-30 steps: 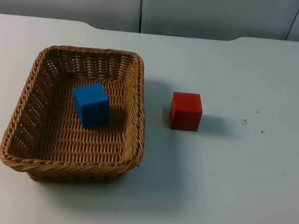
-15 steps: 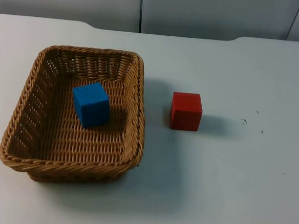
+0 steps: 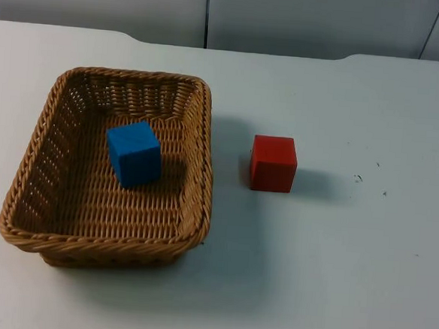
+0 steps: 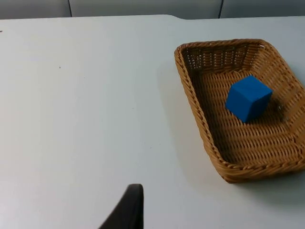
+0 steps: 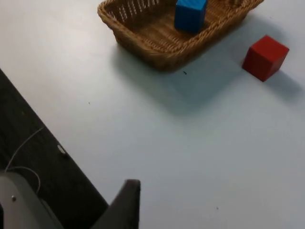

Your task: Pick up the basket with the left hand and place the blue cube into the basket with the right hand.

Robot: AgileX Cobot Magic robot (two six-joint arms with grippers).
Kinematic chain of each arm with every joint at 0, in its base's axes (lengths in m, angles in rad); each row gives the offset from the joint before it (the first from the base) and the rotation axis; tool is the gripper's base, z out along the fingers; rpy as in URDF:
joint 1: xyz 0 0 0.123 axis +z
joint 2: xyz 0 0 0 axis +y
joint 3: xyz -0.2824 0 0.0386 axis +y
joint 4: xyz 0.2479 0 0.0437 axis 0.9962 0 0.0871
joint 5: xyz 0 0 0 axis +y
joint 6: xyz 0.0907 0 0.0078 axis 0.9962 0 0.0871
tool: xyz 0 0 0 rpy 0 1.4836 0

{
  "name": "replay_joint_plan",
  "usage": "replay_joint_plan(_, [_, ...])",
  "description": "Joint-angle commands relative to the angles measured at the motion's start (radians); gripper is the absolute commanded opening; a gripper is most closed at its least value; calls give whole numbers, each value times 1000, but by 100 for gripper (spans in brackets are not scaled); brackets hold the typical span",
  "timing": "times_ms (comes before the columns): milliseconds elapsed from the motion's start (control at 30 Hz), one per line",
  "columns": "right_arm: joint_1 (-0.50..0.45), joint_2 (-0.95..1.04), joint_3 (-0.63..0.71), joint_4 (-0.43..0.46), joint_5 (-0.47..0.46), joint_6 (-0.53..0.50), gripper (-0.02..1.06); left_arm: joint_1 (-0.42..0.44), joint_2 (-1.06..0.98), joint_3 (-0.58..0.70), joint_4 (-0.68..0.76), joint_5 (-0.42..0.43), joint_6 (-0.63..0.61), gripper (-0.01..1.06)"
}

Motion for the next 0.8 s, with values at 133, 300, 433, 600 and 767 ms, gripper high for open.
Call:
replay_joint_plan(133, [2, -4, 24, -26, -20, 32, 104, -5, -4, 2, -1, -12, -3, 97])
replay_joint_plan(300, [2, -4, 24, -25, -20, 35, 104, -5, -4, 2, -1, -12, -3, 97])
replay_joint_plan(433, [2, -4, 24, -12, -21, 52, 104, -5, -4, 2, -1, -12, -3, 97])
replay_joint_plan(600, [2, -4, 24, -19, -21, 67, 104, -5, -4, 2, -1, -12, -3, 97])
replay_joint_plan(767, [2, -4, 24, -19, -19, 76, 104, -5, -4, 2, -1, -12, -3, 97])
